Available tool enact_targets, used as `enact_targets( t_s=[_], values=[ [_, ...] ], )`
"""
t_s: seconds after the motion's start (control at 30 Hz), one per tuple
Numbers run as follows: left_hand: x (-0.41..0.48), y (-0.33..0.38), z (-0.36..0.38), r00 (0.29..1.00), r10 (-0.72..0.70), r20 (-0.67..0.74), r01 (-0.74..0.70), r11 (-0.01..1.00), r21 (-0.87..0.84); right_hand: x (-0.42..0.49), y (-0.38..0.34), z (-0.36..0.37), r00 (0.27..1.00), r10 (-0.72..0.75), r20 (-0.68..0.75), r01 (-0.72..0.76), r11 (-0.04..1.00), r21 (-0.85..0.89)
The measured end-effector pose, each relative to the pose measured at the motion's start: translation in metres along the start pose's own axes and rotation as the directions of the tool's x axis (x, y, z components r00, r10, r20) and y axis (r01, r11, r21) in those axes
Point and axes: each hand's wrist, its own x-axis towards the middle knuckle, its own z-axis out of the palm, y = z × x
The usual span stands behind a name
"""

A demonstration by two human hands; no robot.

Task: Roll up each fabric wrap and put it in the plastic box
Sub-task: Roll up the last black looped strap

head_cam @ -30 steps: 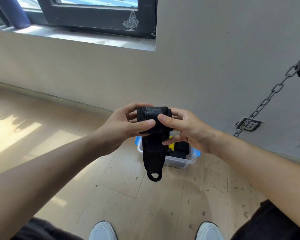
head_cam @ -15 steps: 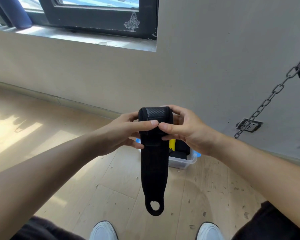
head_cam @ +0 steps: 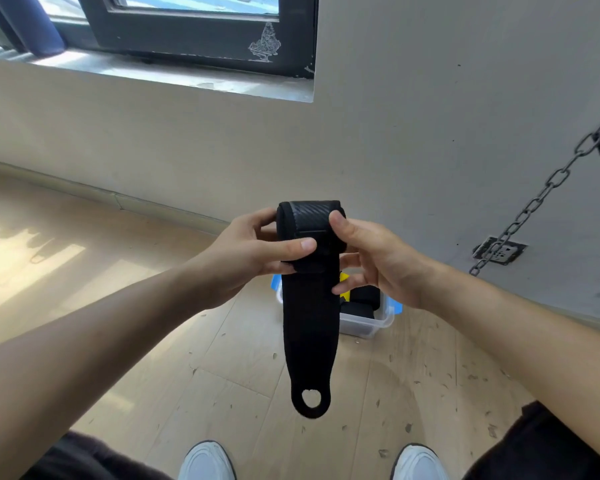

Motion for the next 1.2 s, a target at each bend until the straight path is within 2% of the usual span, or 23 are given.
enact_targets(
  t_s=[0.2, 0.4, 0.63, 0.77, 0.97, 1.2],
  values=[
    [-0.0007, 0.0002, -0.0010, 0.999, -0.039, -0.001, 0.039, 0.999, 0.011, 0.0002, 0.0012, -0.0006, 0.998, -0.051, -0.044, 0.053, 0.998, 0.042],
    [-0.0035, 0.0053, 0.0005, 0.990, -0.141, 0.003, 0.141, 0.990, 0.020, -0.0003, 0.0008, 0.0007, 0.991, -0.107, -0.086, 0.115, 0.989, 0.092],
    [-0.0029, 0.0056, -0.0013, 0.974, -0.227, -0.016, 0.227, 0.974, 0.013, -0.0003, 0.0049, 0.0006, 0.985, -0.158, -0.063, 0.164, 0.980, 0.110],
    [-0.0020, 0.0044, -0.0023, 0.979, -0.197, -0.050, 0.196, 0.980, -0.021, -0.0003, 0.0047, -0.0007, 0.990, -0.139, -0.028, 0.141, 0.984, 0.105],
    [-0.0010, 0.0018, -0.0020, 0.993, -0.108, -0.044, 0.102, 0.987, -0.122, -0.0037, -0.0011, 0.0015, 0.999, -0.012, 0.049, 0.007, 0.994, 0.110],
    [-0.0005, 0.0002, 0.0020, 0.996, -0.074, -0.056, 0.068, 0.992, -0.103, -0.0027, -0.0005, -0.0010, 0.999, -0.040, -0.009, 0.041, 0.993, 0.110]
  ],
)
